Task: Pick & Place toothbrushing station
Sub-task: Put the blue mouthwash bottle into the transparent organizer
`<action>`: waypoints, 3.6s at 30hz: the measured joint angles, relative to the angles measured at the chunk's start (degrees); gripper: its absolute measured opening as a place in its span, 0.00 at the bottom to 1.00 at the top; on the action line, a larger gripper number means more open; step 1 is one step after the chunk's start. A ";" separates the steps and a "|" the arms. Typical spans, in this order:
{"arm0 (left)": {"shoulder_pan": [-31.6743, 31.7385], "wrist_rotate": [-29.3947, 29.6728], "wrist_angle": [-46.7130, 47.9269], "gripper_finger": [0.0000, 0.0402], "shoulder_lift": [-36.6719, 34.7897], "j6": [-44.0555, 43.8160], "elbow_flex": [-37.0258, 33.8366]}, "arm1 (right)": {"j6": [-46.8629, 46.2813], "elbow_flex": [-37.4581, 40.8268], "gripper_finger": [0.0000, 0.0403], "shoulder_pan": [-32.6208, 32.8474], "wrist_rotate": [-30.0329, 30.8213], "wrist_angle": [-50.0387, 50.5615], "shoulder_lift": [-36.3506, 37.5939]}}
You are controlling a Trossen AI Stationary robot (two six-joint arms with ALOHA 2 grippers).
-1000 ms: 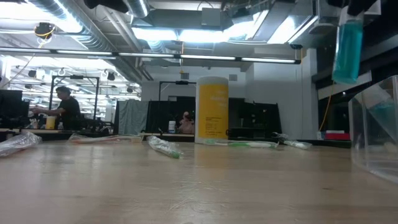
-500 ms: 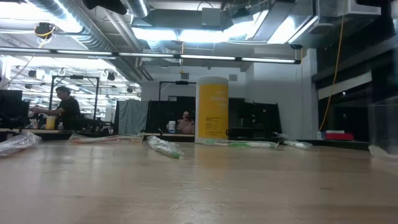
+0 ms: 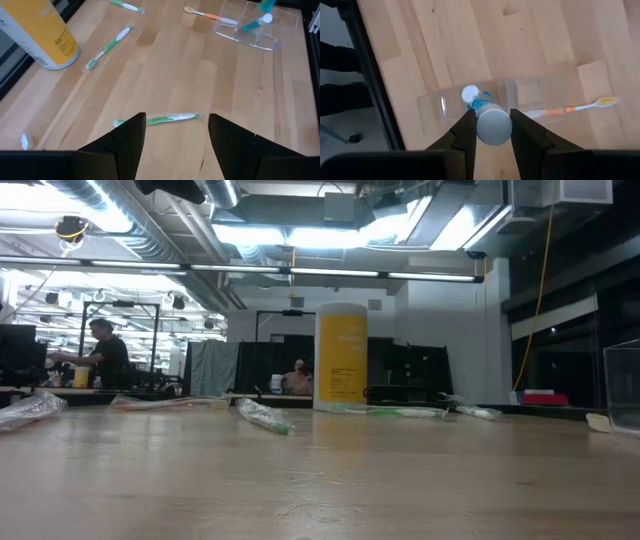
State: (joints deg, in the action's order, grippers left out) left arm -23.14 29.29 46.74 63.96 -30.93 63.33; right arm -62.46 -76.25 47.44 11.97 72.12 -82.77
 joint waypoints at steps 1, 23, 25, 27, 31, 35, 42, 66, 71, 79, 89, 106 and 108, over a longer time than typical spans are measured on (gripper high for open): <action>0.00 0.21 0.00 0.53 0.00 -0.21 0.00 | -0.66 0.00 0.23 0.33 0.15 -0.06 0.18; 1.94 -0.39 0.02 0.53 0.00 0.01 0.00 | -4.23 2.88 0.23 0.63 5.21 -1.26 0.52; 1.92 -0.57 0.00 0.53 0.00 0.04 0.00 | -4.41 3.89 0.23 0.63 5.49 -1.88 0.52; 1.92 -0.71 0.00 0.53 0.00 0.06 0.00 | -4.48 5.00 0.23 0.63 5.47 -3.09 0.52; 1.92 -0.98 0.00 0.53 0.00 0.12 0.00 | -4.63 7.55 0.23 0.83 4.70 -6.25 0.45; 1.92 -1.04 0.00 0.53 0.00 0.15 0.00 | -4.32 9.32 0.23 0.83 3.37 -8.23 0.47; 1.92 -1.08 0.02 0.53 0.00 0.21 0.00 | 0.86 9.99 0.23 0.94 0.00 -9.99 0.47; 3.87 -0.79 0.88 0.53 0.00 0.09 0.00 | 7.37 10.03 0.23 -0.74 -0.64 -17.99 0.47; 4.99 -2.47 0.79 0.53 0.00 1.57 0.00 | 7.39 10.03 0.23 -0.77 -0.86 -17.73 0.47; 5.66 -3.69 0.74 0.53 0.00 1.72 0.00 | 7.26 10.02 0.23 -0.86 -0.57 -17.73 0.33; 5.64 -3.71 0.72 0.53 0.00 2.18 0.00 | 6.95 10.01 0.25 -0.86 0.97 -17.73 -3.47; 5.64 -4.54 0.79 0.53 -0.01 2.93 0.00 | -1.46 10.01 0.25 2.37 2.63 -18.40 -7.67; 5.63 -4.56 0.79 0.53 -0.02 3.16 0.00 | -1.62 10.01 0.25 2.38 2.68 -18.77 -8.01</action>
State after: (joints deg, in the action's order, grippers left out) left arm -17.51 24.73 47.53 63.94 -27.77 63.33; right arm -64.08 -66.24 49.82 14.65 53.35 -90.78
